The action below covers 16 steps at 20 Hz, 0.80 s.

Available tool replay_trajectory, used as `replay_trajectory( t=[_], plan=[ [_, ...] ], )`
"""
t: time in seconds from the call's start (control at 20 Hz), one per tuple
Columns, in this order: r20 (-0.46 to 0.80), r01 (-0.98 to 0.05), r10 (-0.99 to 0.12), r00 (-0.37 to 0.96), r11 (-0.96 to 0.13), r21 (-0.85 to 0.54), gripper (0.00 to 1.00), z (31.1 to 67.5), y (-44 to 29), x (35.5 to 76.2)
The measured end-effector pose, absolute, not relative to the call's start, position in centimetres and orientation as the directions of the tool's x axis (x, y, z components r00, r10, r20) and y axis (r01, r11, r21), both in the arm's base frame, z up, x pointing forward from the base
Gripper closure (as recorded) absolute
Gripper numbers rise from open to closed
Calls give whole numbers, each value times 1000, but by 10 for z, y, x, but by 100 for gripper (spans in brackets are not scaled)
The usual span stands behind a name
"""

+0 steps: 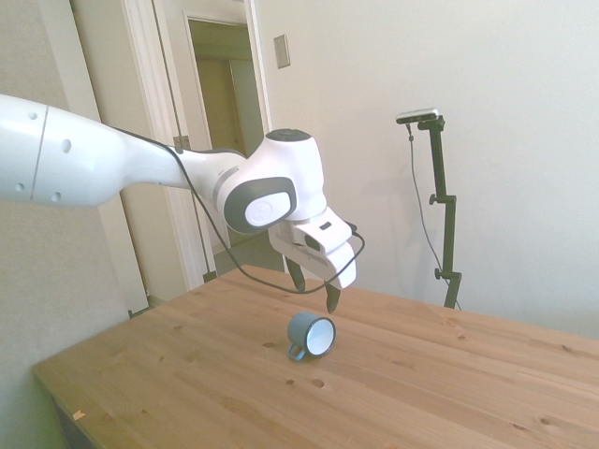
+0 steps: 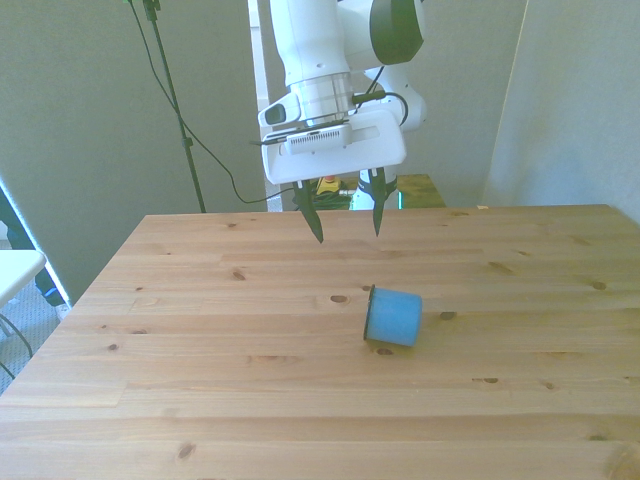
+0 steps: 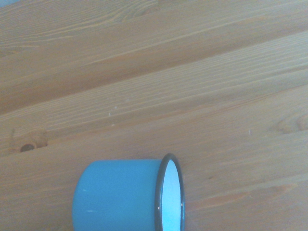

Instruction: Flip the mug upright

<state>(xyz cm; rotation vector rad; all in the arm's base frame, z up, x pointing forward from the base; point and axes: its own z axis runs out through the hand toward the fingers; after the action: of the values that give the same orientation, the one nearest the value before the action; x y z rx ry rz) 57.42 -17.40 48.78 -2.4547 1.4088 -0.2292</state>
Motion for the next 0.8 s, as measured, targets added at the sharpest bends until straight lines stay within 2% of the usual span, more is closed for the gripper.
replay_trajectory(
  t=[0.4, 0.8],
  plan=[
    [-131, -798, -832, 539, -455, -395, 0, 437, -177, 605],
    [-200, -781, -794, 574, -456, -427, 0, 417, -161, 620]
  ],
)
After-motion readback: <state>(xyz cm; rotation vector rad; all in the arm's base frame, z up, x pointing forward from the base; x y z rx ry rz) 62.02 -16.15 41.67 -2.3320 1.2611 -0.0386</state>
